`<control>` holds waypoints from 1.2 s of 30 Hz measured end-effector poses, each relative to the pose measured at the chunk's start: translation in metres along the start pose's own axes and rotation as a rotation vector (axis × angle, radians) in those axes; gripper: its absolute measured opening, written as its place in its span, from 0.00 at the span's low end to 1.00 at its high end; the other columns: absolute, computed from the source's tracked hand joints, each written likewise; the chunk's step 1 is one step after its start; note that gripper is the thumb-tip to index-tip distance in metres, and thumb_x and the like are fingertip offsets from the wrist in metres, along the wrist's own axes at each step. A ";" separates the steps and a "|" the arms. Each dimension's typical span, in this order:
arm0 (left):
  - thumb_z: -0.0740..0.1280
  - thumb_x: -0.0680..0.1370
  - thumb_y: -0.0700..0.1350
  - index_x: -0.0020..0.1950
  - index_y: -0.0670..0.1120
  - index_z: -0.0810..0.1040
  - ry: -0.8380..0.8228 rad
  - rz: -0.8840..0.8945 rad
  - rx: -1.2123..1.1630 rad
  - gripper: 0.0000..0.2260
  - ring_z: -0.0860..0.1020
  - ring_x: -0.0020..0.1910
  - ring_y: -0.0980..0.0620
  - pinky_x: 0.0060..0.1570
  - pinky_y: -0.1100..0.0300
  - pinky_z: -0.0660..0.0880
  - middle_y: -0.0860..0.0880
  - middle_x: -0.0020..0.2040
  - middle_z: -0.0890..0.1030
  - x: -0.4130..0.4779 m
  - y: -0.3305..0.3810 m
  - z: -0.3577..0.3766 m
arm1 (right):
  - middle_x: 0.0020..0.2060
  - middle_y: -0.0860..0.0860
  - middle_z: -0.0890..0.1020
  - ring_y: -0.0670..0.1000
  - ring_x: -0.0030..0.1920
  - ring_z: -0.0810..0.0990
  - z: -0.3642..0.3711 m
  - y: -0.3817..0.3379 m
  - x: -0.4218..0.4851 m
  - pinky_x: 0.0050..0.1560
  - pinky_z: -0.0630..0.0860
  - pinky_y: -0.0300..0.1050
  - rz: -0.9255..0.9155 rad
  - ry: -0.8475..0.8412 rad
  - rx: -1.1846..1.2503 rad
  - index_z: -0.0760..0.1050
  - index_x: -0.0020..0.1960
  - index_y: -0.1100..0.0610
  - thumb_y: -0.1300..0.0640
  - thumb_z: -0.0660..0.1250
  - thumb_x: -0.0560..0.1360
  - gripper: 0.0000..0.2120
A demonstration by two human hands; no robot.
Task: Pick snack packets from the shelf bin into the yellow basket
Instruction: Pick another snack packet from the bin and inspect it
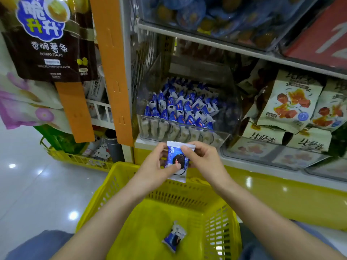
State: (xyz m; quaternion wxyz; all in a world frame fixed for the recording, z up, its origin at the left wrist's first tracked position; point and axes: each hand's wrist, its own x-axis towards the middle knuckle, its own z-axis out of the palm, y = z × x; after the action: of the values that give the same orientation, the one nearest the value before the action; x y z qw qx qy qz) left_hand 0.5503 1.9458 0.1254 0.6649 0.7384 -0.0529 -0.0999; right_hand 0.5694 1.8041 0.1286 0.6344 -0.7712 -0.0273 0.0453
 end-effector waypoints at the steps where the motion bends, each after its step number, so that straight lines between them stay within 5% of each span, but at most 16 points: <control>1: 0.66 0.75 0.35 0.54 0.46 0.72 0.018 -0.001 -0.034 0.10 0.79 0.51 0.52 0.49 0.61 0.76 0.44 0.53 0.79 0.000 -0.001 0.001 | 0.33 0.49 0.81 0.41 0.33 0.78 0.000 0.002 -0.001 0.34 0.77 0.37 -0.008 -0.005 -0.015 0.78 0.40 0.55 0.61 0.65 0.76 0.07; 3: 0.64 0.77 0.41 0.52 0.42 0.74 0.076 -0.008 -0.073 0.05 0.80 0.47 0.53 0.42 0.65 0.76 0.41 0.49 0.81 0.001 -0.003 0.003 | 0.34 0.52 0.82 0.45 0.36 0.79 0.000 0.005 -0.004 0.39 0.77 0.45 -0.045 -0.009 -0.122 0.78 0.40 0.55 0.59 0.65 0.76 0.06; 5: 0.62 0.79 0.44 0.48 0.39 0.73 0.129 -0.016 -0.023 0.08 0.80 0.46 0.42 0.40 0.57 0.76 0.35 0.46 0.80 0.004 -0.007 0.003 | 0.36 0.54 0.82 0.49 0.38 0.79 0.002 0.008 -0.008 0.41 0.75 0.50 -0.090 0.002 -0.227 0.78 0.42 0.57 0.56 0.66 0.75 0.06; 9: 0.61 0.79 0.45 0.40 0.42 0.69 0.139 -0.051 0.079 0.10 0.79 0.47 0.35 0.43 0.41 0.75 0.34 0.41 0.76 0.008 -0.010 0.003 | 0.39 0.47 0.80 0.45 0.43 0.78 0.002 0.009 -0.013 0.44 0.74 0.40 -0.282 0.075 -0.457 0.80 0.44 0.54 0.56 0.69 0.73 0.02; 14: 0.61 0.79 0.48 0.46 0.41 0.74 0.037 -0.188 -0.152 0.10 0.83 0.41 0.52 0.34 0.61 0.78 0.45 0.40 0.82 0.008 -0.010 0.003 | 0.39 0.47 0.79 0.46 0.42 0.76 -0.005 0.006 -0.013 0.42 0.72 0.38 -0.456 0.112 -0.707 0.80 0.45 0.54 0.55 0.69 0.73 0.03; 18: 0.65 0.74 0.52 0.54 0.42 0.78 -0.036 -0.285 -0.360 0.16 0.81 0.47 0.49 0.49 0.53 0.76 0.43 0.49 0.83 0.008 -0.007 0.001 | 0.34 0.42 0.79 0.39 0.36 0.76 -0.011 0.005 -0.007 0.39 0.71 0.33 -0.254 0.157 -0.397 0.79 0.40 0.51 0.58 0.68 0.73 0.04; 21: 0.71 0.67 0.48 0.56 0.42 0.76 -0.036 -0.282 -0.330 0.20 0.82 0.45 0.52 0.44 0.60 0.77 0.46 0.47 0.84 0.007 -0.007 0.001 | 0.35 0.46 0.81 0.39 0.33 0.78 -0.014 0.005 -0.001 0.34 0.75 0.35 -0.018 0.196 -0.067 0.78 0.39 0.52 0.60 0.66 0.75 0.07; 25: 0.70 0.72 0.41 0.54 0.42 0.77 0.119 -0.223 -0.352 0.12 0.83 0.42 0.53 0.42 0.62 0.79 0.47 0.44 0.85 0.008 -0.010 0.000 | 0.37 0.51 0.82 0.40 0.33 0.80 -0.016 0.005 -0.001 0.33 0.77 0.33 0.177 0.188 0.246 0.76 0.43 0.58 0.62 0.63 0.77 0.06; 27: 0.68 0.74 0.42 0.53 0.42 0.78 0.228 -0.200 -0.360 0.09 0.82 0.43 0.53 0.44 0.60 0.78 0.47 0.44 0.85 0.011 -0.012 -0.003 | 0.37 0.52 0.81 0.40 0.33 0.81 -0.016 0.006 -0.004 0.34 0.79 0.35 0.219 0.111 0.239 0.74 0.48 0.60 0.64 0.63 0.76 0.02; 32: 0.64 0.78 0.44 0.45 0.45 0.80 0.315 -0.078 -0.243 0.07 0.81 0.38 0.58 0.39 0.67 0.77 0.52 0.37 0.84 0.012 -0.015 -0.006 | 0.44 0.59 0.80 0.44 0.32 0.81 -0.010 0.006 -0.011 0.38 0.79 0.38 0.270 -0.184 -0.010 0.68 0.54 0.60 0.69 0.67 0.72 0.14; 36: 0.65 0.77 0.42 0.38 0.49 0.78 0.316 0.067 0.040 0.08 0.77 0.33 0.60 0.34 0.66 0.73 0.52 0.32 0.80 0.010 -0.014 -0.004 | 0.51 0.48 0.79 0.45 0.51 0.78 -0.006 0.009 -0.014 0.54 0.76 0.41 0.079 -0.267 -0.431 0.70 0.59 0.54 0.57 0.75 0.67 0.23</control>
State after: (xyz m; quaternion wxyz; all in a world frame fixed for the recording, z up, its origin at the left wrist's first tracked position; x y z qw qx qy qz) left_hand 0.5606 1.9487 0.1109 0.6531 0.7557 0.0260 0.0408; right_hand 0.5559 1.7952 0.1216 0.4441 -0.8762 -0.0897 0.1645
